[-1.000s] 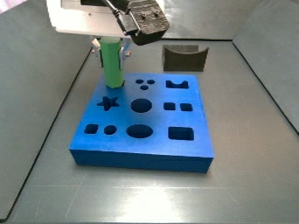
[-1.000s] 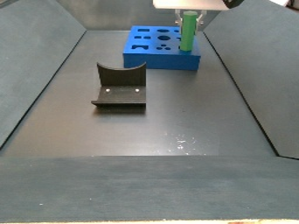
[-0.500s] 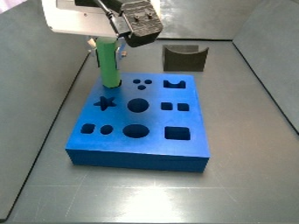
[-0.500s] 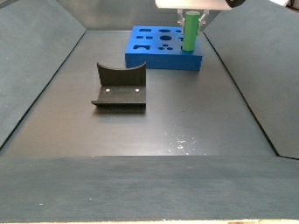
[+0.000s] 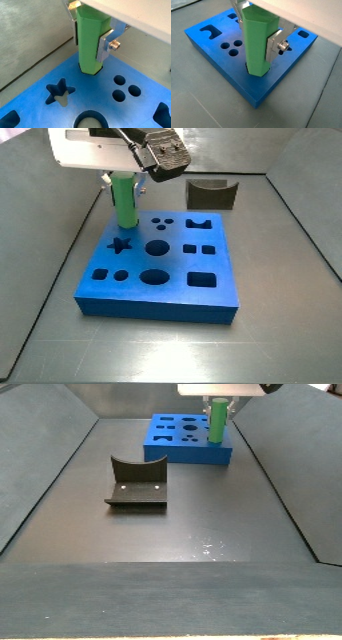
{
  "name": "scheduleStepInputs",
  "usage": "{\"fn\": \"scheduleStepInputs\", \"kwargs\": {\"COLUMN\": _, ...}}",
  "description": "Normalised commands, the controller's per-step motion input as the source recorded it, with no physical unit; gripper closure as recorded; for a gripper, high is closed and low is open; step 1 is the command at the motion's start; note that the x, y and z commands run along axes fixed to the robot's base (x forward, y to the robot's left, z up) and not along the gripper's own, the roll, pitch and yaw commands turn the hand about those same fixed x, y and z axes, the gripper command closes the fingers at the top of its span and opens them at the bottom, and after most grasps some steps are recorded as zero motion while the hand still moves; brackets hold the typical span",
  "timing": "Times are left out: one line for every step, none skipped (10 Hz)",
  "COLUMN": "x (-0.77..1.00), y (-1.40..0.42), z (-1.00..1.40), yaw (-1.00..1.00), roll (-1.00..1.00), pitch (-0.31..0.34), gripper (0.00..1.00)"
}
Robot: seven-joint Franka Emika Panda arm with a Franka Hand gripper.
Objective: Pick up the hexagon object. Move up. Move to above the board. Insert the hexagon object.
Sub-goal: Insert the hexagon object.
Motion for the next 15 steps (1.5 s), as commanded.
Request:
{"fn": "scheduleStepInputs", "kwargs": {"x": -0.13, "y": -0.02, "z": -0.38, "yaw": 0.00, "roll": 0.09, "pitch": -0.126, "gripper": 1.00}}
{"fn": "scheduleStepInputs", "kwargs": {"x": -0.10, "y": 0.00, "z": -0.68, "yaw": 0.00, "roll": 0.12, "pitch": -0.297, "gripper": 1.00}}
{"fn": "scheduleStepInputs", "kwargs": {"x": 0.00, "y": 0.00, "z": -0.10, "yaw": 0.00, "roll": 0.02, "pitch": 0.000, "gripper": 1.00}}
{"fn": "scheduleStepInputs", "kwargs": {"x": 0.02, "y": 0.05, "z": -1.00, "yaw": 0.00, "roll": 0.03, "pitch": -0.040, "gripper": 1.00}}
{"fn": "scheduleStepInputs", "kwargs": {"x": 0.26, "y": 0.09, "z": -1.00, "yaw": 0.00, "roll": 0.00, "pitch": 0.000, "gripper": 1.00}}
{"fn": "scheduleStepInputs", "kwargs": {"x": 0.36, "y": 0.09, "z": -1.00, "yaw": 0.00, "roll": 0.00, "pitch": 0.000, "gripper": 1.00}}
{"fn": "scheduleStepInputs", "kwargs": {"x": 0.39, "y": 0.08, "z": -1.00, "yaw": 0.00, "roll": 0.00, "pitch": 0.000, "gripper": 1.00}}
{"fn": "scheduleStepInputs", "kwargs": {"x": 0.43, "y": 0.07, "z": -1.00, "yaw": 0.00, "roll": 0.00, "pitch": 0.000, "gripper": 1.00}}
{"fn": "scheduleStepInputs", "kwargs": {"x": 0.48, "y": 0.00, "z": -1.00, "yaw": 0.00, "roll": -0.01, "pitch": -0.023, "gripper": 1.00}}
{"fn": "scheduleStepInputs", "kwargs": {"x": 0.00, "y": 0.00, "z": -0.09, "yaw": 0.00, "roll": 0.05, "pitch": 0.000, "gripper": 1.00}}
{"fn": "scheduleStepInputs", "kwargs": {"x": -0.13, "y": -0.08, "z": -1.00, "yaw": 0.00, "roll": 0.00, "pitch": -0.157, "gripper": 1.00}}
{"fn": "scheduleStepInputs", "kwargs": {"x": 0.00, "y": -0.08, "z": -1.00, "yaw": 0.00, "roll": 0.03, "pitch": 0.000, "gripper": 1.00}}
{"fn": "scheduleStepInputs", "kwargs": {"x": 0.00, "y": -0.07, "z": -1.00, "yaw": 0.00, "roll": 0.03, "pitch": 0.000, "gripper": 1.00}}
{"fn": "scheduleStepInputs", "kwargs": {"x": 0.06, "y": -0.04, "z": -1.00, "yaw": 0.00, "roll": 0.02, "pitch": 0.000, "gripper": 1.00}}
{"fn": "scheduleStepInputs", "kwargs": {"x": 0.13, "y": -0.02, "z": -1.00, "yaw": 0.00, "roll": 0.00, "pitch": 0.000, "gripper": 1.00}}
